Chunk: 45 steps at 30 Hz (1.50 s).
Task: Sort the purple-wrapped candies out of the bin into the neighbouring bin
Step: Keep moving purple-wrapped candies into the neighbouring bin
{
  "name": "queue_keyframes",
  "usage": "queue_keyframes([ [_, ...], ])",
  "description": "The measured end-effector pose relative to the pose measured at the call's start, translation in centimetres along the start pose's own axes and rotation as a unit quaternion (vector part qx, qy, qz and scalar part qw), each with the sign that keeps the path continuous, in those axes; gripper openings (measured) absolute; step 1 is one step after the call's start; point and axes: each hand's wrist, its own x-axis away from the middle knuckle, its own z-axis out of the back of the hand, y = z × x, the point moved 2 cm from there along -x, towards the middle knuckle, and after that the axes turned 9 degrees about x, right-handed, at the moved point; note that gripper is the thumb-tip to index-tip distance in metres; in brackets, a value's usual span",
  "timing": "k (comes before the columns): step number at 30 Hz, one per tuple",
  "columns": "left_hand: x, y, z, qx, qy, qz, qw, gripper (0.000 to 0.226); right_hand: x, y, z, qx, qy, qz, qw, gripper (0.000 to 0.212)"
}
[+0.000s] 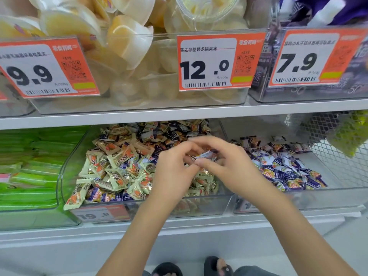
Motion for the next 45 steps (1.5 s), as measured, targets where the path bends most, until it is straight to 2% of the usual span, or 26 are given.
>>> queue_keyframes([
  [2,0.2,-0.2,-0.4,0.016,0.001,-0.002,1.0,0.025,-0.3,0.5,0.4,0.003,0.051,-0.02,0.998,0.026],
  [4,-0.4,-1.3,-0.1,0.0,-0.024,0.015,1.0,0.038,-0.2,1.6,2.4,0.017,0.132,-0.063,0.989,0.021],
  [7,-1.8,-4.0,1.5,-0.115,-0.103,0.057,0.986,0.041,0.6,4.0,5.7,0.111,0.222,-0.139,0.959,0.01],
  [9,-2.7,-6.0,2.7,-0.22,-0.137,0.077,0.963,0.046,1.2,5.3,6.6,0.171,0.215,-0.169,0.947,0.005],
  [13,-3.1,-8.2,2.5,-0.37,-0.213,0.091,0.9,0.075,0.7,4.8,5.5,0.21,0.199,-0.147,0.946,0.018],
  [15,-3.3,-8.5,2.3,-0.364,-0.203,0.075,0.906,0.069,0.2,3.4,4.5,0.207,0.199,-0.112,0.951,0.018],
  [18,-3.4,-8.3,2.9,-0.308,-0.143,0.058,0.939,0.034,-0.5,1.6,2.8,0.194,0.194,-0.073,0.959,0.018],
  [20,-3.2,-8.1,3.7,-0.258,-0.105,0.068,0.958,0.026,-1.2,0.8,1.7,0.167,0.184,-0.06,0.967,0.019],
  [22,-3.2,-7.7,4.3,-0.188,-0.08,0.091,0.975,0.028,-2.1,0.2,0.4,0.149,0.162,-0.058,0.974,0.021],
  [26,-3.3,-6.7,6.5,-0.104,-0.018,0.151,0.983,0.027,-4.2,0.4,-2.5,0.113,0.091,-0.082,0.986,0.03],
  [28,-3.0,-6.2,7.8,-0.099,-0.002,0.165,0.981,0.023,-5.2,0.9,-4.4,0.125,0.018,-0.08,0.989,0.035],
  [32,-1.4,-5.8,9.4,-0.186,-0.016,0.166,0.968,0.018,-6.2,2.0,-8.8,0.146,-0.147,-0.049,0.977,0.049],
  [34,-1.0,-5.7,9.5,-0.193,-0.036,0.16,0.967,0.018,-6.6,2.3,-10.1,0.171,-0.156,-0.03,0.972,0.056],
  [37,-1.1,-5.7,9.7,-0.182,-0.032,0.159,0.97,0.02,-7.3,2.3,-10.9,0.205,-0.108,0.003,0.973,0.068],
  [39,-1.2,-5.8,9.7,-0.171,-0.03,0.159,0.972,0.018,-7.6,2.1,-11.3,0.213,-0.105,0.015,0.971,0.074],
  [43,-1.2,-5.9,9.5,-0.179,-0.034,0.164,0.969,0.016,-8.2,2.1,-12.0,0.194,-0.147,0.017,0.97,0.059],
  [45,-1.4,-5.9,9.1,-0.211,-0.054,0.15,0.964,0.025,-8.5,2.2,-12.3,0.188,-0.169,-0.003,0.967,0.059],
])
